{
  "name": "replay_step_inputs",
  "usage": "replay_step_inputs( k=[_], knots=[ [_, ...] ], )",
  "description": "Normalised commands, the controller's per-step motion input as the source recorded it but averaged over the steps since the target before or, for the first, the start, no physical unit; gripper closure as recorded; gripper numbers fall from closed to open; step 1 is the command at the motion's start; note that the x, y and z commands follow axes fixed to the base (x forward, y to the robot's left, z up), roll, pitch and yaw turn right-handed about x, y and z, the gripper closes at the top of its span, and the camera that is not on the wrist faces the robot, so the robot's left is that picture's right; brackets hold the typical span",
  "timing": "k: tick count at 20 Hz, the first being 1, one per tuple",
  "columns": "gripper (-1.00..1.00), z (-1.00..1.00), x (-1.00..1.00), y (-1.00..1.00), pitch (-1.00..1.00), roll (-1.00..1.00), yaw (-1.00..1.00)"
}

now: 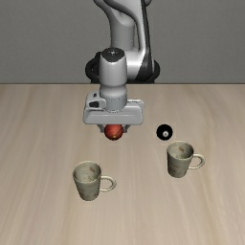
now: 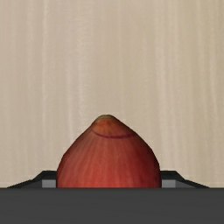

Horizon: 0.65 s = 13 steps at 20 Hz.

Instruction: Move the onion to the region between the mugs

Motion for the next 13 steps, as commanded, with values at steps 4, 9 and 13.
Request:
replay_step_inputs(
  k=[4,9,13],
  knots=[
    [1.0,0.0,1.0,0.0,0.0,0.0,0.0],
    [1.0,0.0,1.0,0.0,0.0,0.0,0.0],
    [1.0,0.0,0.0,1.0,0.0,0.0,0.0]
  ],
)
